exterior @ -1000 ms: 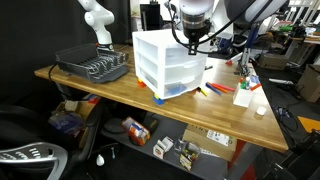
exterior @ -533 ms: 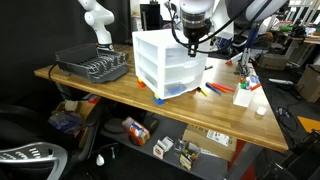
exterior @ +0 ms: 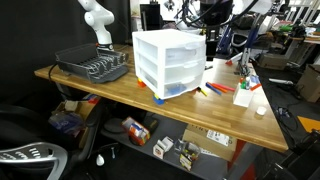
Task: Push the top drawer closed
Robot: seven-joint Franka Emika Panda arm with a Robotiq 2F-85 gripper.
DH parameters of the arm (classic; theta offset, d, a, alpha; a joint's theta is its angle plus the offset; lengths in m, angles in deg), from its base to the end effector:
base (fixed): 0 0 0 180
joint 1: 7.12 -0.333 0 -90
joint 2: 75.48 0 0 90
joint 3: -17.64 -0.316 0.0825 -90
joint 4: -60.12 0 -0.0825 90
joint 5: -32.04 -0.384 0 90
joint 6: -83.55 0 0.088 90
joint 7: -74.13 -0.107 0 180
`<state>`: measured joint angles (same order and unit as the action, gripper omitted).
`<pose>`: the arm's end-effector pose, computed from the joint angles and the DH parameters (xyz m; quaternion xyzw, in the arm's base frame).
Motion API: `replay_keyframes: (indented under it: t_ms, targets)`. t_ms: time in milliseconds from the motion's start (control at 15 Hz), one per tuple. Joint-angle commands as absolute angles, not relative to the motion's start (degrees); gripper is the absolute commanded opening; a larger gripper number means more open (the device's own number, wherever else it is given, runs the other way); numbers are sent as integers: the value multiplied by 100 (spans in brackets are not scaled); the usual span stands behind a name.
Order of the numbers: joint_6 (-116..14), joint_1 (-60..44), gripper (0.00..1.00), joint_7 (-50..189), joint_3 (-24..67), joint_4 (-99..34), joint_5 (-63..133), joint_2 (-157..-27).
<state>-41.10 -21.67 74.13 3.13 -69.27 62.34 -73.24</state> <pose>0.4570 0.2324 0.3788 0.8947 0.3901 0.0326 0.2150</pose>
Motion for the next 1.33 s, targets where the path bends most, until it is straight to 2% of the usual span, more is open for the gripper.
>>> replay_keyframes:
  t_ms: [0, 133, 533, 1000, 1067, 1267]
  targets:
    - [-3511, -2259, 100, 8053, 271, -7192, 5224, -6663]
    - [-3144, -2344, 100, 8246, 284, -7233, 4718, -6397]
    - [-3147, -2423, 100, 8604, 425, -7737, 3569, -5846]
    - [-3468, -2570, 100, 9183, 685, -8664, 2876, -4939]
    - [-3173, -2461, 100, 8840, 524, -8309, 3150, -5304]
    - [-3264, -2525, 100, 9011, 632, -8539, 3025, -4990]
